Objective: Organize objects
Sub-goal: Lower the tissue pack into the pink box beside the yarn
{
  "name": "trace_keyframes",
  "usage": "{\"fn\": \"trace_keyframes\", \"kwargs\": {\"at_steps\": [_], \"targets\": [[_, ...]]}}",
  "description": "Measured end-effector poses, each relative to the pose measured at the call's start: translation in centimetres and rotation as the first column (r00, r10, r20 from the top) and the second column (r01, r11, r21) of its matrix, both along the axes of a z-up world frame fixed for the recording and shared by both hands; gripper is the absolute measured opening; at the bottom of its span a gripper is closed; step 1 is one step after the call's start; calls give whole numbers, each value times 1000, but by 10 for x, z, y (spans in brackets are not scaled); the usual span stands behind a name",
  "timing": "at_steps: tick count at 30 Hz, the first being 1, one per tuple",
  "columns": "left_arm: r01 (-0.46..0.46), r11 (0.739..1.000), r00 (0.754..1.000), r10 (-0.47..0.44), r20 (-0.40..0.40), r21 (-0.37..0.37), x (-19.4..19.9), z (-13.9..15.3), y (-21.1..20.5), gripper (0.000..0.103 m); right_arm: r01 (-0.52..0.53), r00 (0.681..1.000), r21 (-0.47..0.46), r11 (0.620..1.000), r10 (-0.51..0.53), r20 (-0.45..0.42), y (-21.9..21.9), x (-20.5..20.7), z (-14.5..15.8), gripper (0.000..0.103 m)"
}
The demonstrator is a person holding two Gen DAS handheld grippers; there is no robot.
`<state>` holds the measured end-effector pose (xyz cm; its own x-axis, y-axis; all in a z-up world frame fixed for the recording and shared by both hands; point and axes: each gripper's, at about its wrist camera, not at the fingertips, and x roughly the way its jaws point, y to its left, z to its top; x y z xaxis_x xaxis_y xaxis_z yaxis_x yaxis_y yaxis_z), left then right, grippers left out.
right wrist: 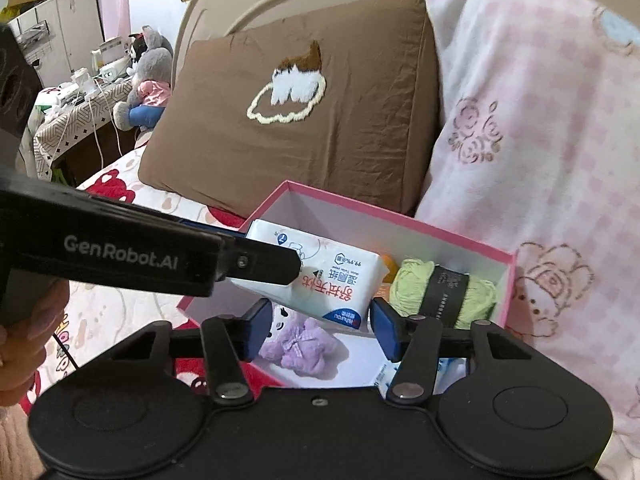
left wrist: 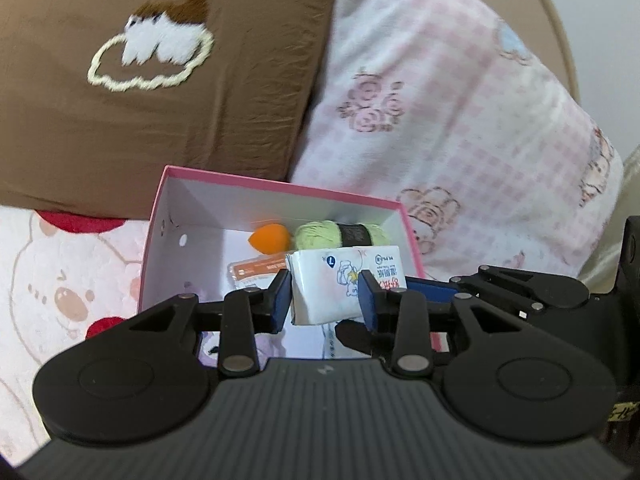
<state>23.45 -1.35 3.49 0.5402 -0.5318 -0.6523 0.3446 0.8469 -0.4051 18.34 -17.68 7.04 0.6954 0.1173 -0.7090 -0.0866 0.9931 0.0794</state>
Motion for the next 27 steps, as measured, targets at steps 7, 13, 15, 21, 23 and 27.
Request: {"fn": "trace_keyframes", "kwargs": {"at_steps": [7, 13, 15, 21, 23, 27], "targets": [[-38, 999, 999, 38, -36, -24, 27, -40, 10, 33, -51, 998, -20, 999, 50, -29, 1, 35, -31, 58], [-42, 996, 999, 40, -28, -80, 45, -68, 10, 33, -52, 996, -15, 999, 51, -76, -6, 62, -56, 58], [-43, 994, 999, 39, -37, -98, 51, -74, 9, 31, -48, 994, -18, 999, 46, -97, -10, 70, -66, 58], [-29, 994, 998, 23, -64, -103, 61, -89, 3, 30, -26, 987, -39, 999, 20, -157, -18, 84, -90, 56], [-27, 995, 997, 20, -72, -94, 63, -96, 2, 30, -28, 985, -43, 999, 21, -170, -20, 86, -95, 55], [-24, 996, 997, 19, -68, -82, 64, -104, 1, 30, -27, 982, -49, 998, 18, -188, -22, 89, -101, 51]]}}
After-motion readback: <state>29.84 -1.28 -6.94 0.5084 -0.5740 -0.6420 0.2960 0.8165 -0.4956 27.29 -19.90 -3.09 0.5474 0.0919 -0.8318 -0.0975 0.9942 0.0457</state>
